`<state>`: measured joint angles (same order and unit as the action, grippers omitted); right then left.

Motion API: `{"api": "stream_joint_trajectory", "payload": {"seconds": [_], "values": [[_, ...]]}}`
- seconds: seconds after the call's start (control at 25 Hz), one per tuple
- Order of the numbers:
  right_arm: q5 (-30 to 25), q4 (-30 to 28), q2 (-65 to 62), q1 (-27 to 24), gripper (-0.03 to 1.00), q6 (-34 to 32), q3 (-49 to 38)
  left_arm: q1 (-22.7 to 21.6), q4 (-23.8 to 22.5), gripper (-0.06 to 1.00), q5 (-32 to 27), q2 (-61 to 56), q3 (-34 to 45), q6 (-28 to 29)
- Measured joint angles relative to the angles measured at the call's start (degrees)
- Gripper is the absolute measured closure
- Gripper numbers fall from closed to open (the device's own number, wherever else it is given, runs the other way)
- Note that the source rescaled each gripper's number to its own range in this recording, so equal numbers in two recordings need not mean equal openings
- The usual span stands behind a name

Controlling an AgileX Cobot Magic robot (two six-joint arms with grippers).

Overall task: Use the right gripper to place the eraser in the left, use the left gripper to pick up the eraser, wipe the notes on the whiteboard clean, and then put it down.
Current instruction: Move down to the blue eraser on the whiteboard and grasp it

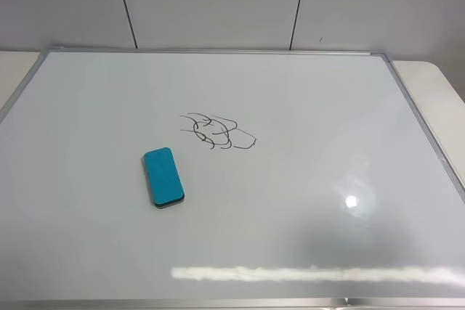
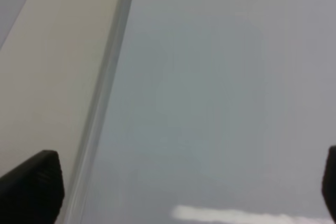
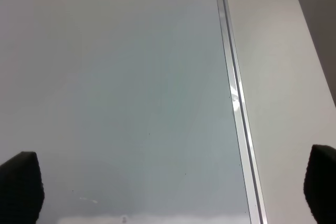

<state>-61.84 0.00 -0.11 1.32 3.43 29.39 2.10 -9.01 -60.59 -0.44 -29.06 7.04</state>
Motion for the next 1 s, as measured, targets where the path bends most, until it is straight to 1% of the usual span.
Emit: {"api": "stream_joint_trajectory", "payload": {"seconds": [1.0], "values": [[0.0,0.0,0.0,0.0,-0.03,0.0,0.0,0.0,0.0,-0.06,0.05,0.0,0.0,0.0]]}}
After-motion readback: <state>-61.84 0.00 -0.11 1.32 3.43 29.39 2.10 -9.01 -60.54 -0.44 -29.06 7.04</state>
